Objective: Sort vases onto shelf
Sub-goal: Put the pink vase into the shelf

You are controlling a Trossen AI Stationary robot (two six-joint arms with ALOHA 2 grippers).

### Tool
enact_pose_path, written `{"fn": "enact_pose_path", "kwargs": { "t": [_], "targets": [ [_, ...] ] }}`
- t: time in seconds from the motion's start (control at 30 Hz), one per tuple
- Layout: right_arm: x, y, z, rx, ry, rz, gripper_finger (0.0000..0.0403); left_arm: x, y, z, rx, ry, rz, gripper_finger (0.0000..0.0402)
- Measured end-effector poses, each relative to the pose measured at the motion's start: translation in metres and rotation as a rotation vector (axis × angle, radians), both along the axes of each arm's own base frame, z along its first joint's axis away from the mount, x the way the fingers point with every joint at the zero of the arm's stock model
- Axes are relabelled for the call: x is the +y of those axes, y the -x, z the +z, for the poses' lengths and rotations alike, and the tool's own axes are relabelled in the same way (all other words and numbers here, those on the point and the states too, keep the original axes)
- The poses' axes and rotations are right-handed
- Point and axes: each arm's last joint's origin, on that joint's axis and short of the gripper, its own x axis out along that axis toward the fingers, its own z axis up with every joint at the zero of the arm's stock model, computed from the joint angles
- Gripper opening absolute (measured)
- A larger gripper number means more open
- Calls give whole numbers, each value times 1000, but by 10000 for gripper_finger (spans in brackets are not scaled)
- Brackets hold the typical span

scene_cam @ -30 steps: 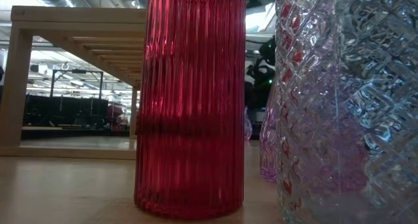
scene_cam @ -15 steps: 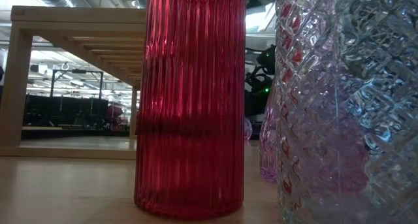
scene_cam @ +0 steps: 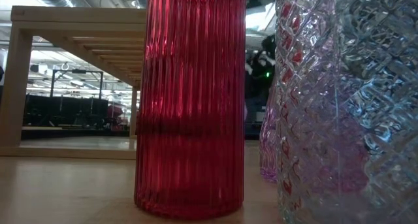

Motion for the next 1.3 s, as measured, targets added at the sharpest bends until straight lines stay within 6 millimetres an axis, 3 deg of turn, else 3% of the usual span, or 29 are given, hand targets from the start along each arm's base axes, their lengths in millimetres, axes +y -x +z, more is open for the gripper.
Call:
{"fn": "enact_pose_path", "kwargs": {
  "t": [0.37, 0.6, 0.93, 1.2, 1.3],
  "targets": [
    [35, 46, 121, -215, 309, 3, 77, 0, 0, 0, 0, 0, 0, 275],
    [89, 59, 170, -432, 349, 172, 77, 0, 0, 0, 0, 0, 0, 275],
    [171, 21, 171, -608, 259, 530, 77, 0, 0, 0, 0, 0, 0, 275],
    [203, -27, 143, -639, 222, 687, 100, 0, 0, 0, 0, 0, 0, 275],
    [210, -52, 140, -606, 220, 688, 86, 0, 0, 0, 0, 0, 0, 275]
  ]
}}
